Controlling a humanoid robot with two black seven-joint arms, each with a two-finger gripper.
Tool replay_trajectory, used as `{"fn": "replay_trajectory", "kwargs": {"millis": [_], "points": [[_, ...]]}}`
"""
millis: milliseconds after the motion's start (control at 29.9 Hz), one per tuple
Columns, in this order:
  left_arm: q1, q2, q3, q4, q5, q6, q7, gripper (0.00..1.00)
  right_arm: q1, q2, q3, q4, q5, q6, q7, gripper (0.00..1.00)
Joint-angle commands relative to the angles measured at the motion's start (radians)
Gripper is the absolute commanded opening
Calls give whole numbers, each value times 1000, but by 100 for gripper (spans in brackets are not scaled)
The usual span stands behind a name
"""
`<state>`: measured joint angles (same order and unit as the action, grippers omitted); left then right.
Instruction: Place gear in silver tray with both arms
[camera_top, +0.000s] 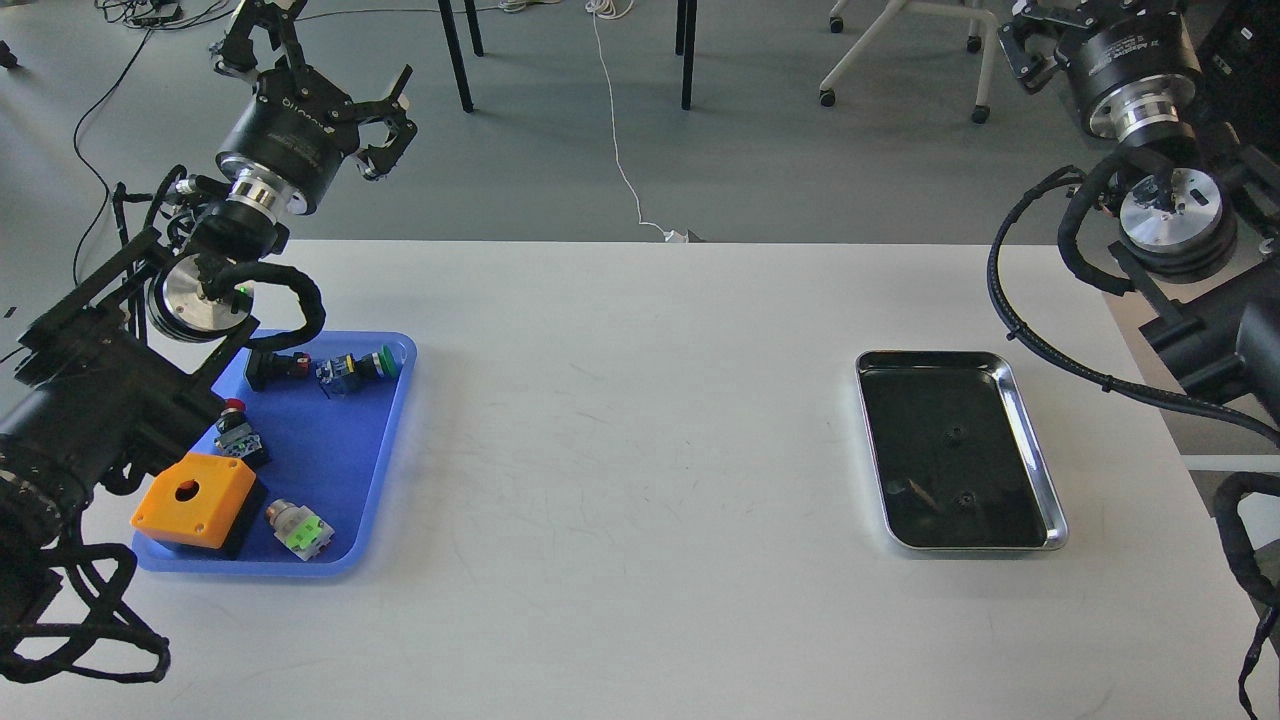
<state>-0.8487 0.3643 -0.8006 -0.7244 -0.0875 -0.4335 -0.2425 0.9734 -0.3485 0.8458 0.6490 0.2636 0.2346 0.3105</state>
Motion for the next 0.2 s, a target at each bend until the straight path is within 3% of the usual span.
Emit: {"fn": "replay_trajectory", "kwargs": {"millis": [0, 167], "points": [[-1, -4, 1, 6, 0, 6, 0, 98, -5, 14, 15, -2, -1, -1, 1, 99], [-7, -4, 6, 37, 2, 10, 0, 98, -7, 14, -5, 4, -4, 6, 1, 99]]}}
